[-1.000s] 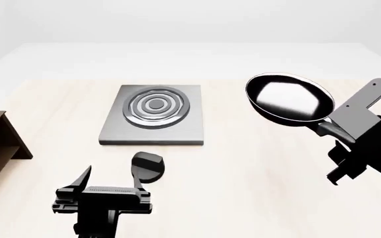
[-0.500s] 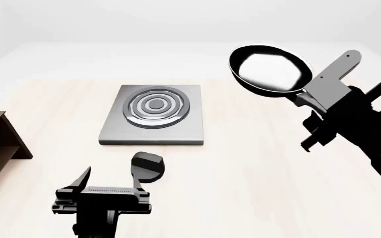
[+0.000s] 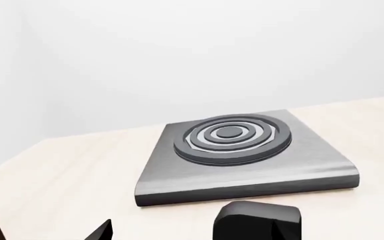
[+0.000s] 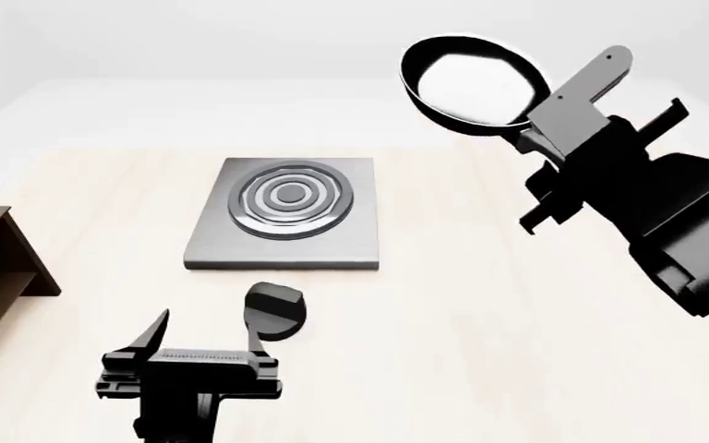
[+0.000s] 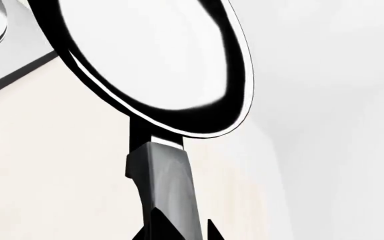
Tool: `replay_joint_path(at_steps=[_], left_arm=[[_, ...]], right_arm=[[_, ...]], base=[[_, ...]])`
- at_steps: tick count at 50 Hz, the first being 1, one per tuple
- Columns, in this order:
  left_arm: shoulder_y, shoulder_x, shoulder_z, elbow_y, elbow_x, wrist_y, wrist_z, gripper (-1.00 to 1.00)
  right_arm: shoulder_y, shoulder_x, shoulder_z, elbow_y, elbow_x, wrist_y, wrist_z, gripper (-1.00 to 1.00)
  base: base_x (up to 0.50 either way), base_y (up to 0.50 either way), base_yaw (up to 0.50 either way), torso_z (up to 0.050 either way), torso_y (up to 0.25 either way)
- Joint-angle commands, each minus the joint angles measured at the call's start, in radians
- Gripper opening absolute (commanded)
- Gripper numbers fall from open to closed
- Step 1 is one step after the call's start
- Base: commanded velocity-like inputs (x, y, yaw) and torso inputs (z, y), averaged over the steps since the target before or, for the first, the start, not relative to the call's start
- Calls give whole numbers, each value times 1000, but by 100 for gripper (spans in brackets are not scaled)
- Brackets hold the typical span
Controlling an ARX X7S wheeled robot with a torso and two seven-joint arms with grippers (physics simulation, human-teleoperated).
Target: Turn on the stove and put the frying pan on it.
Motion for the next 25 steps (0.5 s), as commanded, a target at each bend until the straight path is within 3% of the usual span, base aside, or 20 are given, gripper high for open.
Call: replay_joint_path(at_steps=[1, 25], left_arm=[[2, 16, -26, 8, 2, 4, 33, 100], [7, 4, -33, 26, -16, 13, 33, 100]], right_arm=[[66, -100, 20, 59, -127, -31, -29, -100], [78, -353, 29, 377, -167, -189, 30, -100]], base=[[0, 0, 0, 0, 10], [0, 0, 0, 1, 2]])
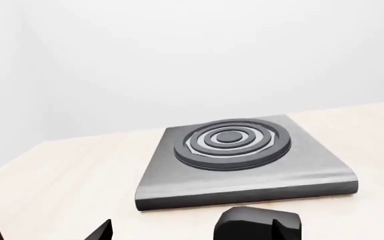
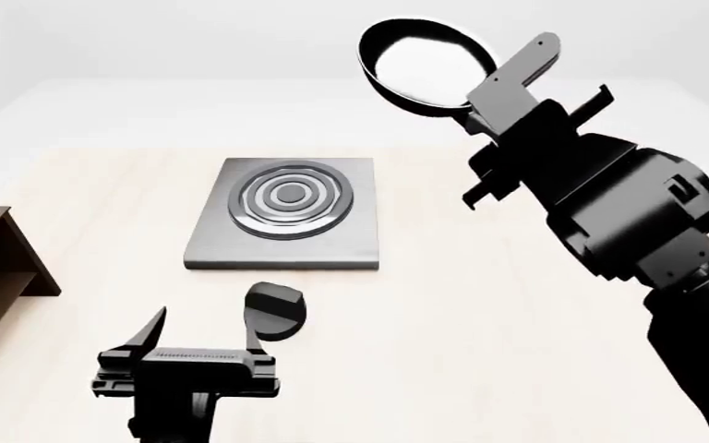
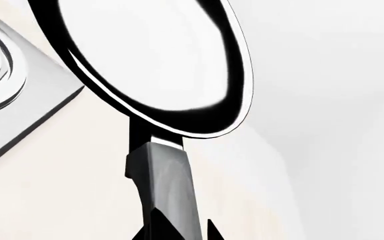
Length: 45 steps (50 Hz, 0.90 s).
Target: Turn on the stove and put the frying pan on it.
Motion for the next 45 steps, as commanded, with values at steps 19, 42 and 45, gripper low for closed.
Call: replay_joint_path(at_steps=[19, 42, 45], left_arm=[[27, 9, -18, 17, 23, 73, 28, 100], [38, 2, -11, 1, 21, 114, 34, 100], [38, 1, -10, -1, 21, 117, 35, 100]], right_arm=[[12, -244, 29, 151, -139, -127, 49, -100], [-5, -378, 16, 274, -156, -201, 105, -100], [2, -393, 10, 278, -158, -200, 110, -100]], base=[[0, 0, 0, 0, 2], [0, 0, 0, 0, -245], [-4, 0, 0, 0, -250]])
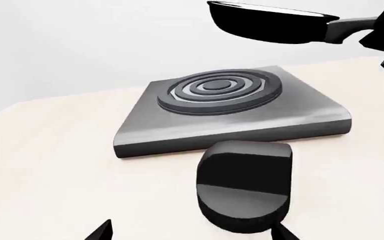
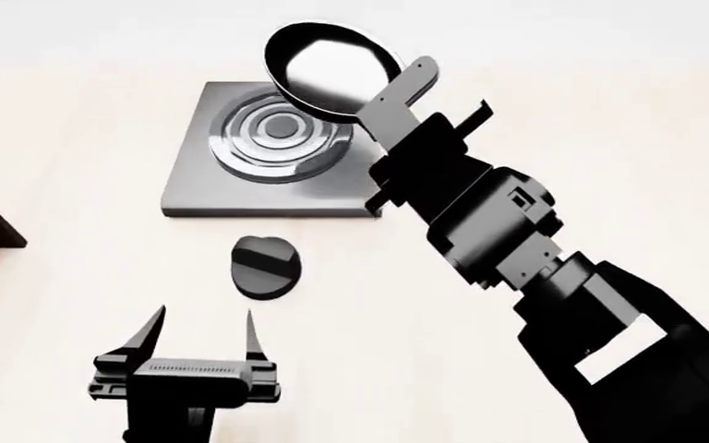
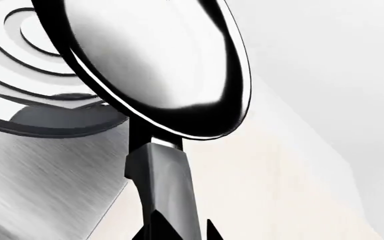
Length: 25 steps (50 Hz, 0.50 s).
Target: Turn on the stove and put the frying pan on it.
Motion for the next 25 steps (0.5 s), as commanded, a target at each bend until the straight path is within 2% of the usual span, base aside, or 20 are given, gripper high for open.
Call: replay_joint_path(at_steps=[1, 7, 17, 25], left_arm=[[6, 17, -25, -2, 3, 15, 36, 100], [5, 16, -28, -2, -17, 11, 43, 100], [6, 11, -33, -4, -39, 12, 51, 100], [5, 8, -39, -6, -47, 16, 51, 100]], right_arm=[[35, -81, 37, 23, -115, -16, 12, -100], [51, -118, 28, 74, -118, -39, 21, -100], [73, -143, -23, 61, -86, -36, 57, -100], [126, -147, -167, 109, 86, -100, 134, -100]], base=[[0, 0, 0, 0, -250], [0, 0, 0, 0, -250], [-1, 0, 0, 0, 0], [0, 0, 0, 0, 2]])
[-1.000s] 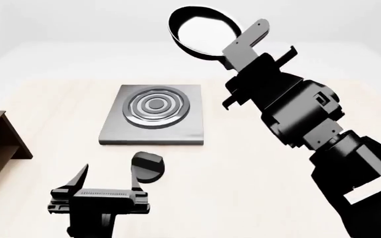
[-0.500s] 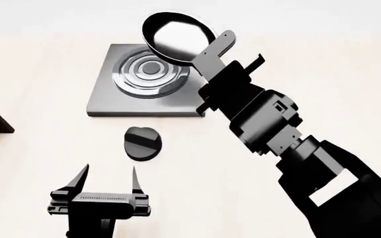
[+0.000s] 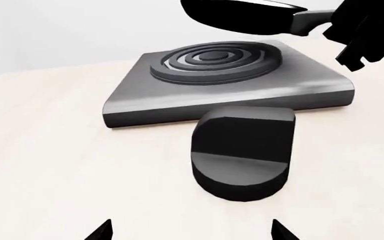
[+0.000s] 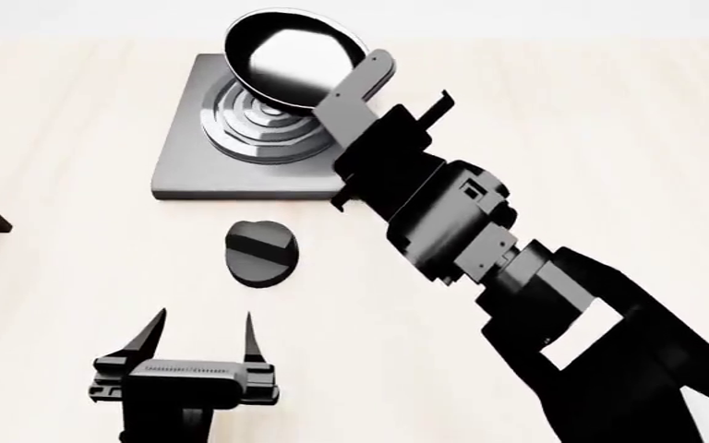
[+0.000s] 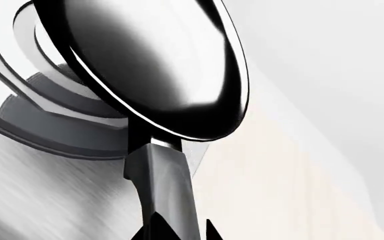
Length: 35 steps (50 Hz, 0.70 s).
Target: Turn on the stove and put the frying pan on it.
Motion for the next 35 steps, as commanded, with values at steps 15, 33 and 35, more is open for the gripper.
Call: replay_joint_path(at_steps=[15, 33, 35], left_arm=[[8, 10, -41, -12, -19, 23, 38, 100], [15, 5, -49, -24, -25, 45, 35, 100], [16, 4, -53, -26, -30, 47, 36, 100]], right_arm=[[161, -43, -447, 126, 461, -255, 191, -100], [154, -43, -481, 107, 466, -273, 207, -100], [150, -43, -482, 105, 462, -278, 204, -100]], base=[[0, 0, 0, 0, 1], [0, 0, 0, 0, 2], [0, 0, 0, 0, 5]])
